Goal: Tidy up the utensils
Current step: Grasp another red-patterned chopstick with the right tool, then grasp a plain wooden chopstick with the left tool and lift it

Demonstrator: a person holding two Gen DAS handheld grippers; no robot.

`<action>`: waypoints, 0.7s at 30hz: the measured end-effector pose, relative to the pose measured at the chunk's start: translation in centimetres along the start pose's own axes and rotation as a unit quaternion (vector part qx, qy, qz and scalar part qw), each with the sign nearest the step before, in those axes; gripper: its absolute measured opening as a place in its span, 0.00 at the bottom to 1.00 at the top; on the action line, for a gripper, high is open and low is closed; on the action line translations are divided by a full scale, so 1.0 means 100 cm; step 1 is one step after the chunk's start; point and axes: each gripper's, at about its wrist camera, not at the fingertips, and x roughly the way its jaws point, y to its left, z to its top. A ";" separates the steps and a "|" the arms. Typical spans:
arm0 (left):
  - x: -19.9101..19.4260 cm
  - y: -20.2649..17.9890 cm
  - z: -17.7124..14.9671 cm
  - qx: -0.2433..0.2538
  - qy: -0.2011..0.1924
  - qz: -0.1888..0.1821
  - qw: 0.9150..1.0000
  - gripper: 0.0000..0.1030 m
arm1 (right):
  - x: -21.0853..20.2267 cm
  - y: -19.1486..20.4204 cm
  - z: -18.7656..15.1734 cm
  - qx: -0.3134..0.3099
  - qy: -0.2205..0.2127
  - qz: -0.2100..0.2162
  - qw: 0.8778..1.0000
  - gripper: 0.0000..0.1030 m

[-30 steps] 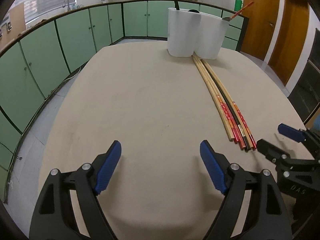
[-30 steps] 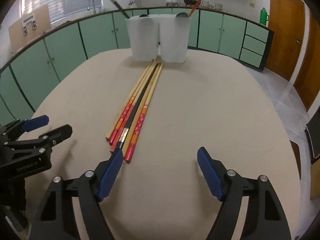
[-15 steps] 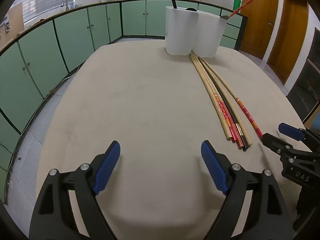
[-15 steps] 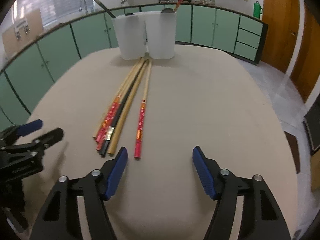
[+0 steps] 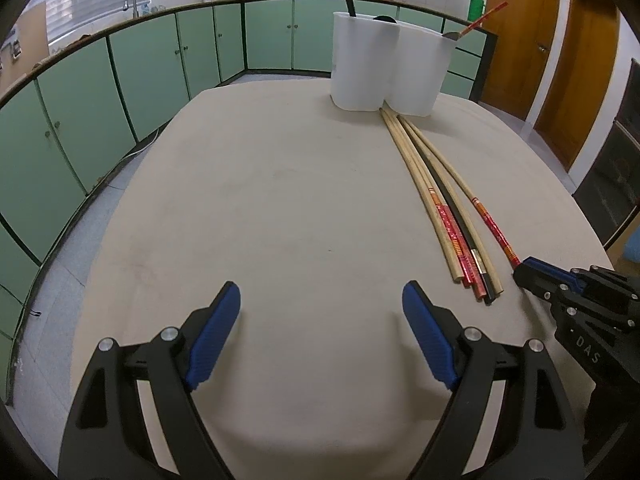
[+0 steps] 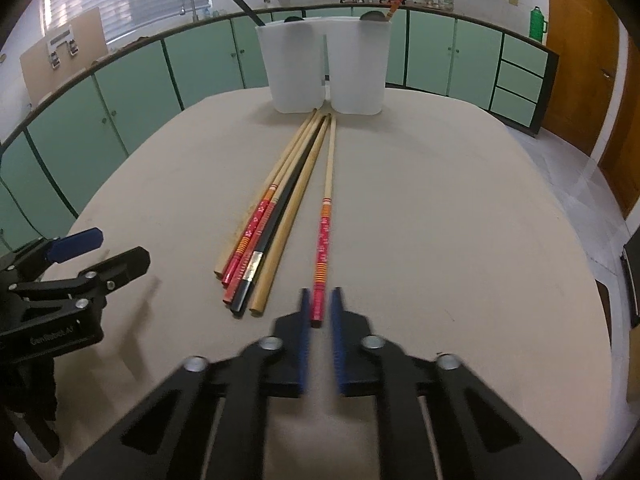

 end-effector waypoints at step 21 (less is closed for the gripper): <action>0.022 -0.051 0.004 0.036 0.030 -0.004 0.999 0.82 | -0.006 -0.035 -0.007 0.031 -0.006 -0.016 0.999 0.06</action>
